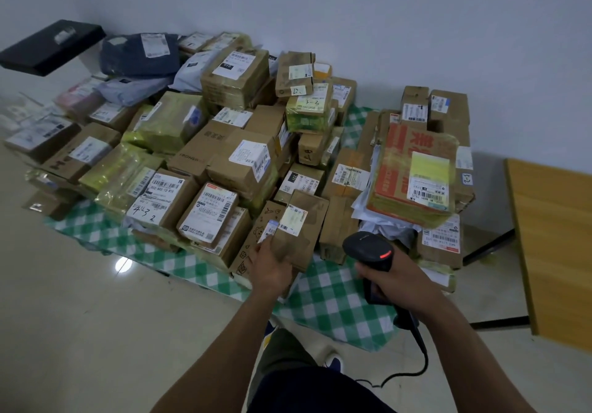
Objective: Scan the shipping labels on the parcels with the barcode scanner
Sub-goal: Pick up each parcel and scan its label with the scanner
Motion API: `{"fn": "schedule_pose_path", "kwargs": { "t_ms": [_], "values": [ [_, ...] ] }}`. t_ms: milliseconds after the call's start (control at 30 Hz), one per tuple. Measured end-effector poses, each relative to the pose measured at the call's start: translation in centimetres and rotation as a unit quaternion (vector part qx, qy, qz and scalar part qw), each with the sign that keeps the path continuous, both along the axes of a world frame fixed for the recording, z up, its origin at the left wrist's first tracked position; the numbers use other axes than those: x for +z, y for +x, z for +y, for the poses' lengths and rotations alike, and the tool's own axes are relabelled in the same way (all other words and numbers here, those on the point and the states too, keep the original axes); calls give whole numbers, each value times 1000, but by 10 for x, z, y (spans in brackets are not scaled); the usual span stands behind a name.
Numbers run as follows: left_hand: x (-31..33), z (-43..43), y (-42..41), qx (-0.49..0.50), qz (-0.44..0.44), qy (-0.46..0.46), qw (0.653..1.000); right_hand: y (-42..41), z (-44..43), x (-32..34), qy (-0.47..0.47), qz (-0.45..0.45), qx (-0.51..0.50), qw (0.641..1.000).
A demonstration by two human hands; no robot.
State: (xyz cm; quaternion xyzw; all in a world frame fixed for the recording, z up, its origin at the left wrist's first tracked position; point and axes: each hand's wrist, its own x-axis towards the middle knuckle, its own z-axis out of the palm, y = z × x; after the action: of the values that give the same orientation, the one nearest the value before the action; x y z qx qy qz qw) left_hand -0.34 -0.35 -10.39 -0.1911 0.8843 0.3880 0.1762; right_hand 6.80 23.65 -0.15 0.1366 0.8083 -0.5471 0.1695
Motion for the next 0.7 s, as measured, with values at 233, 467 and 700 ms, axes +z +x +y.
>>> {"fn": "schedule_pose_path", "kwargs": {
  "t_ms": [233, 467, 700],
  "values": [
    [-3, -1, 23, 60, 37, 48, 996, 0, -10, -9, -22, -28, 25, 999],
    [2, 16, 10, 16, 37, -8, 999, 0, -16, -11, -5, -31, 19, 999],
    [28, -2, 35, 45, 157, 184, 969, 2, -12, 10, -16, 7, 23, 1000]
  ]
}}
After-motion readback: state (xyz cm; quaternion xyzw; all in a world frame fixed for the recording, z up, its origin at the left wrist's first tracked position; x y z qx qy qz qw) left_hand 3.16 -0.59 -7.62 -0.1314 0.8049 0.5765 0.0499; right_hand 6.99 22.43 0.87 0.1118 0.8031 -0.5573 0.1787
